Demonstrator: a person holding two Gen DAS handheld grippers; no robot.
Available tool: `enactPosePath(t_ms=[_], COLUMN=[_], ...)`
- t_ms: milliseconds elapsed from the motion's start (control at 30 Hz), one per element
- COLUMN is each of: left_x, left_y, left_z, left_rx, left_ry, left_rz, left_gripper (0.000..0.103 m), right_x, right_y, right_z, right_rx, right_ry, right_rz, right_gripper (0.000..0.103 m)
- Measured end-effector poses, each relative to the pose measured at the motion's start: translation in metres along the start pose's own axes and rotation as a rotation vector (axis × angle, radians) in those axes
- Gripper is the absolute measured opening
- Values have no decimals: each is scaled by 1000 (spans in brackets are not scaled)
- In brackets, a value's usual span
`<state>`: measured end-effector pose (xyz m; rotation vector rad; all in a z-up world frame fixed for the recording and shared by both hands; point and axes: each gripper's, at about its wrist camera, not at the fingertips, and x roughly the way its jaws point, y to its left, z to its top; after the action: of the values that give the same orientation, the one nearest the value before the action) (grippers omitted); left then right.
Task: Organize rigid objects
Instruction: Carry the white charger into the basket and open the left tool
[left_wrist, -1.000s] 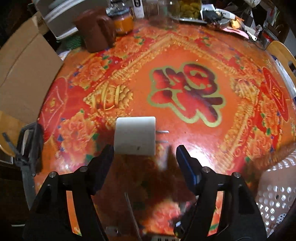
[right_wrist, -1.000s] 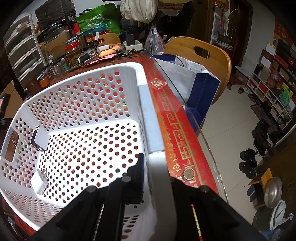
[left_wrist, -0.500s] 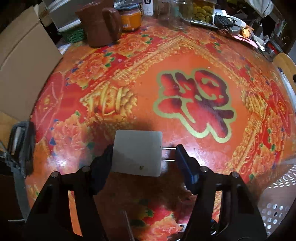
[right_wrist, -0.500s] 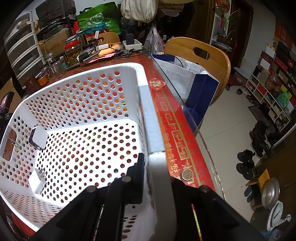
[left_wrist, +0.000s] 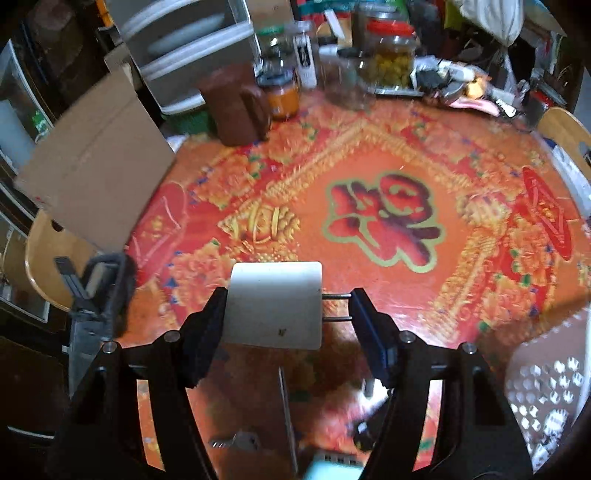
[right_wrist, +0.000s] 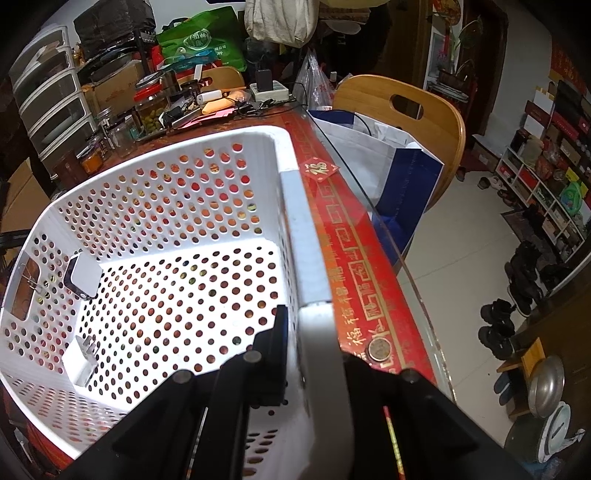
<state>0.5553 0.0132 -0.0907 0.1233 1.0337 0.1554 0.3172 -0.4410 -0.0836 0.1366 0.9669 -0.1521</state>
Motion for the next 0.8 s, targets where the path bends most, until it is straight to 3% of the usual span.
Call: enactPosePath(t_ms=[200, 433, 600, 800], left_x=[-84, -178, -186, -154], left_y=[-18, -94, -172, -241], left_z=[-10, -41, -64, -89], left_rx=[69, 239, 404, 523], left_ry=[-119, -196, -128, 35], left_rz=[-11, -104, -137, -154], left_gripper=[64, 64, 64, 64], right_x=[0, 0, 1, 1], right_y=[-1, 0, -1, -1], right_z=[0, 0, 0, -1], right_rx=[2, 1, 3, 9], right_ry=[-4, -2, 3, 6], right_rz=[13, 13, 13, 15], right_gripper=[8, 8, 8, 8])
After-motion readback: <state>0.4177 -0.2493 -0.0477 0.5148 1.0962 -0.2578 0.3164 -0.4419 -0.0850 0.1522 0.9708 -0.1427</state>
